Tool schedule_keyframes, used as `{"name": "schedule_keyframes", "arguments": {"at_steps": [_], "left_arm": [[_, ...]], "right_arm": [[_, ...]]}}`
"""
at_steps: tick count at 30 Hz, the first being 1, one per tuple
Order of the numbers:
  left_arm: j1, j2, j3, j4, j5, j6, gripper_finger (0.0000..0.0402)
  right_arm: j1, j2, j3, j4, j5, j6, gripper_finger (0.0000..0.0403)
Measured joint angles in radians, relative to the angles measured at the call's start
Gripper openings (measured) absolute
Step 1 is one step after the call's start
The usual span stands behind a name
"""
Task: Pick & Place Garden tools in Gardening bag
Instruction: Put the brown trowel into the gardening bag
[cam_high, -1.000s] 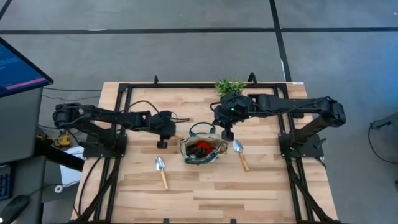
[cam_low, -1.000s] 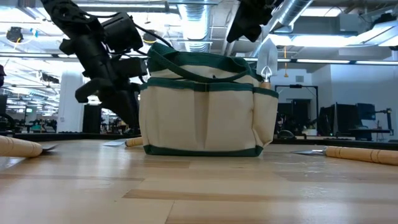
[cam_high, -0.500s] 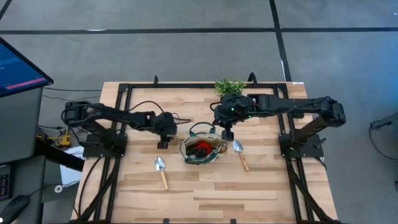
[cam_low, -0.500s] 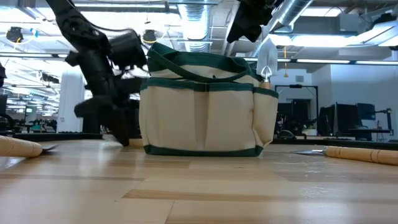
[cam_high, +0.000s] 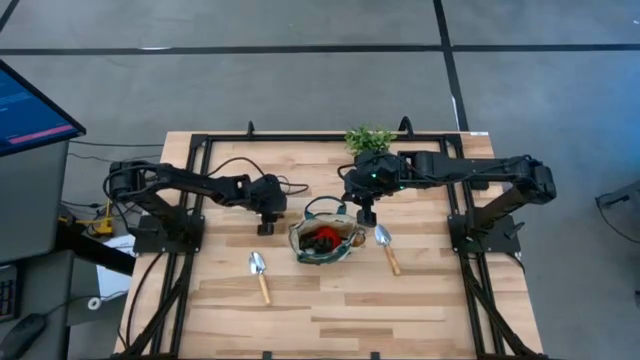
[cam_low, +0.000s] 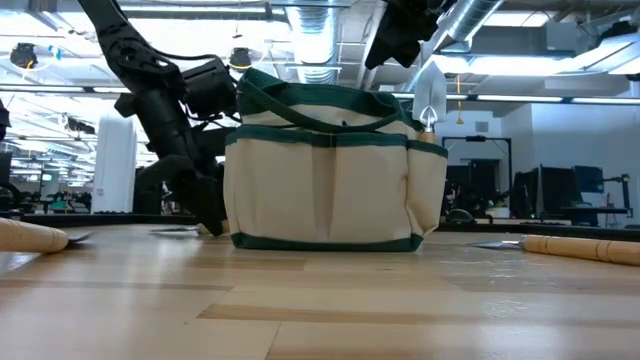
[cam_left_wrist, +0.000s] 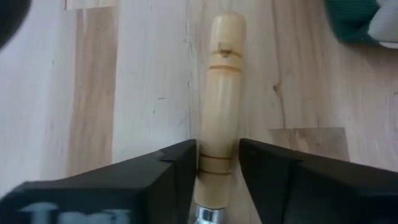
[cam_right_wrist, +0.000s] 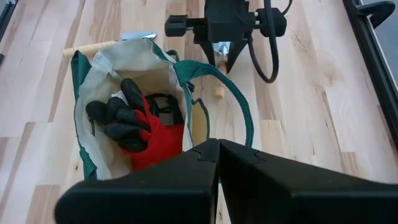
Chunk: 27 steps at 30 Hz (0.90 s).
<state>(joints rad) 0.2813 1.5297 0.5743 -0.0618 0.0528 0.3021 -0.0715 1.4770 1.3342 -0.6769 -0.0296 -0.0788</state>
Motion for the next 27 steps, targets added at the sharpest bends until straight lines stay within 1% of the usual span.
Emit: {"name": "schedule_keyframes", "arguments": {"at_steps": [4, 7, 13, 17, 22, 25, 27], "left_arm": [[0.000, -0.001, 0.000, -0.004, 0.005, -0.004, 0.0070], [0.000, -0.002, -0.002, -0.003, 0.005, -0.019, 0.0053], [0.000, -0.004, -0.028, 0.009, 0.005, -0.030, 0.0063], [0.000, -0.016, -0.029, 0.004, -0.008, -0.042, 0.0056], [0.000, -0.092, -0.038, -0.059, -0.085, -0.048, 0.0048], [0.000, -0.173, -0.034, -0.103, -0.171, -0.047, 0.0048], [0.000, -0.224, -0.035, -0.179, -0.218, -0.048, 0.0047]], "right_arm": [[0.000, 0.000, 0.000, 0.000, 0.000, 0.000, 0.0000], [0.000, 0.000, 0.000, 0.000, 0.000, -0.001, 0.0000], [0.000, 0.000, 0.000, -0.005, 0.000, -0.002, 0.0000], [0.000, 0.000, 0.000, -0.015, 0.000, -0.002, 0.0000], [0.000, 0.000, 0.000, -0.031, 0.000, -0.002, 0.0000], [0.000, 0.000, 0.000, -0.036, 0.000, -0.008, 0.0000], [0.000, 0.000, 0.000, -0.035, 0.000, -0.009, 0.0000]]}}
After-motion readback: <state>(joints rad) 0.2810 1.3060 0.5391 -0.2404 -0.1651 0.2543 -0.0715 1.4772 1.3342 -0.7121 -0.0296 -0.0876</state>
